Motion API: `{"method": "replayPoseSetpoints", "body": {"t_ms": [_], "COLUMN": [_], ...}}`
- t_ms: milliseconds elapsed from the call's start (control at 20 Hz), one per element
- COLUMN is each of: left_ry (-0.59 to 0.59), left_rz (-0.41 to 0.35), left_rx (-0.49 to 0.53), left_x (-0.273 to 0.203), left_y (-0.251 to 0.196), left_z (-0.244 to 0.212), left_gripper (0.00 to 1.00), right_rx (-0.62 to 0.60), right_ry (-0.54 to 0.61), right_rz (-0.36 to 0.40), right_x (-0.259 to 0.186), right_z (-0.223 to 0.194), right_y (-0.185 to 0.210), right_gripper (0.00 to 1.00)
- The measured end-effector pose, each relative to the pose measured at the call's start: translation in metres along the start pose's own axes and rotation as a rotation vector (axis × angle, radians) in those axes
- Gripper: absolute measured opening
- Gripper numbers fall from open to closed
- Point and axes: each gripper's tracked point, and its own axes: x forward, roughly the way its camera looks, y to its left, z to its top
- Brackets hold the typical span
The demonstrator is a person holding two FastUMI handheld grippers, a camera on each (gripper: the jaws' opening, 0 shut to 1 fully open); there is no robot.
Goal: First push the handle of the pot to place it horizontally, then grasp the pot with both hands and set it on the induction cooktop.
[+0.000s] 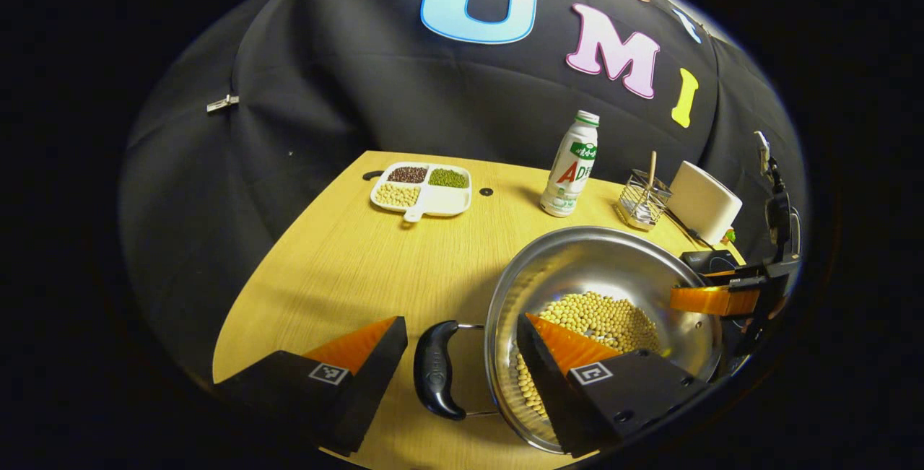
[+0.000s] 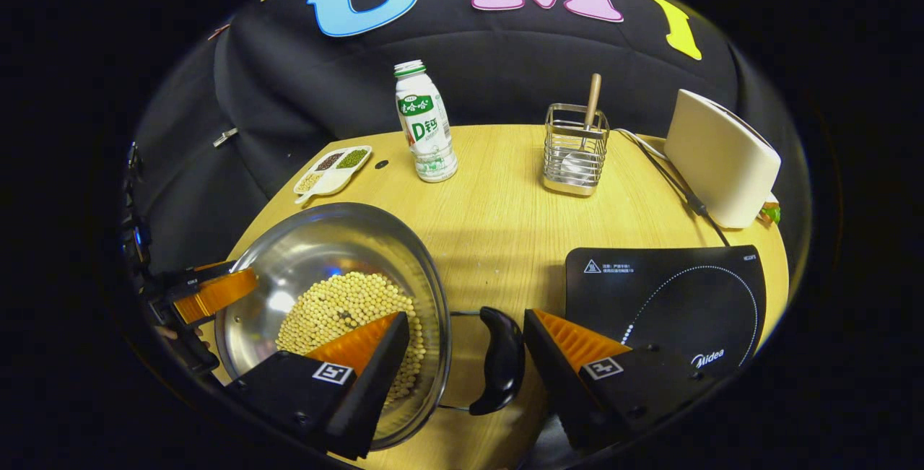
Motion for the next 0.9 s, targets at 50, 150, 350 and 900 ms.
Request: {"method": "replayPoseSetpoints", "body": {"t_ms": [50,150,350,900], "left_ry": [0.013,0.035,0.051,0.089], "left_rz": [-0.004,-0.026,-0.029,-0.021], "left_rx": [-0.005,-0.011,0.003,0.012], "left_x": [0.002,0.007,0.011,0.008], "left_y": [-0.001,-0.003,0.002,0.017], "left_z": [-0.004,-0.009,-0.013,-0.023], "left_gripper": [0.95,0.93,0.83,0.66], "right_rx": [0.003,-0.006,-0.026,-0.023], "right_ry": [0.002,0.005,-0.004,0.023], "right_rz": [0.003,-0.018,-0.046,-0.021], "right_x": [0.002,0.006,0.011,0.011], "right_z": [-0.001,-0.004,-0.004,-0.012], "right_y": [0.003,0.003,0.0,0.009], "right_gripper": [0.99,0.97,0.89,0.64]}}
